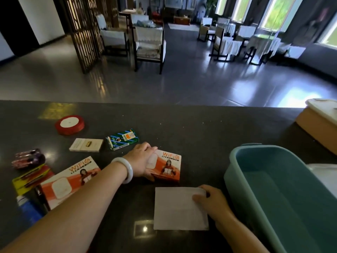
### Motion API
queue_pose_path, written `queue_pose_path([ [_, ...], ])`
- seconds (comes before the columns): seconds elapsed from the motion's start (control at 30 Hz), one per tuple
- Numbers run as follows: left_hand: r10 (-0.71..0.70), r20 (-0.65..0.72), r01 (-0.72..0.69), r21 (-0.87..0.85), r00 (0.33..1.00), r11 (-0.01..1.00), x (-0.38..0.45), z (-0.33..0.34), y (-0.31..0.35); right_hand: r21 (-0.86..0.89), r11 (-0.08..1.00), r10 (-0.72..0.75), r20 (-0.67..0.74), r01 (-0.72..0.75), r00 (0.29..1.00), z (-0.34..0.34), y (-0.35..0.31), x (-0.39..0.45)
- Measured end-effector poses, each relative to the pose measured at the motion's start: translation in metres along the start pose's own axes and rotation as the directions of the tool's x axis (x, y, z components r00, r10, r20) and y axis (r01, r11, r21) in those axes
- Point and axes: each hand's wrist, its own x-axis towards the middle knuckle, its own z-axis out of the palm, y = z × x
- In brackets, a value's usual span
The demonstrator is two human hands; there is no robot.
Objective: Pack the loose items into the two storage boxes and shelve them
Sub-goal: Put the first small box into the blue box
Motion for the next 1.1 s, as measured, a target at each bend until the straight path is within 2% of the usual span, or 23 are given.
queue_pose_path([
  [0.1, -0.069, -0.113, 0.067, -0.023, 0.991, 0.998, -0.016, -0.012, 0.011, 0.005, 0.998, -0.069, 0.021, 0.069, 0.997, -0.007, -0.008, -0.015],
  [0.3, -0.214, -0.305, 0.187, -0.115, 0.928, 0.976, -0.055, -0.04, 0.039, -0.022, 0.944, -0.329, -0.047, 0.328, 0.943, -0.028, -0.021, -0.044],
  [0.43, -0.26, -0.378, 0.208, -0.173, 0.889, 0.963, -0.07, -0.05, 0.066, 0.002, 0.888, -0.456, -0.13, 0.461, 0.88, -0.071, -0.026, -0.061],
  [0.53, -0.276, -0.384, 0.208, -0.208, 0.881, 0.956, -0.071, -0.052, 0.097, -0.013, 0.863, -0.493, -0.238, 0.505, 0.837, -0.12, -0.019, -0.072],
  [0.6, -0.264, -0.398, 0.186, -0.224, 0.878, 0.957, -0.066, -0.049, 0.122, 0.035, 0.854, -0.481, -0.323, 0.519, 0.815, -0.156, -0.008, -0.076],
  [0.73, -0.194, -0.429, 0.109, -0.215, 0.882, 0.971, -0.052, -0.036, 0.176, 0.126, 0.877, -0.379, -0.414, 0.464, 0.828, -0.222, 0.021, -0.066],
  [0.9, -0.194, -0.415, 0.103, -0.23, 0.889, 0.968, -0.037, -0.011, 0.229, 0.143, 0.946, -0.233, -0.319, 0.29, 0.919, -0.26, 0.05, -0.028],
  [1.0, -0.27, -0.395, 0.185, -0.24, 0.878, 0.953, -0.035, 0.002, 0.243, 0.112, 0.973, -0.167, -0.261, 0.201, 0.951, -0.263, 0.059, -0.004],
  [1.1, -0.423, -0.383, 0.309, -0.325, 0.821, 0.894, -0.041, 0.011, 0.243, 0.073, 0.99, -0.101, -0.198, 0.118, 0.975, -0.256, 0.064, 0.016],
])
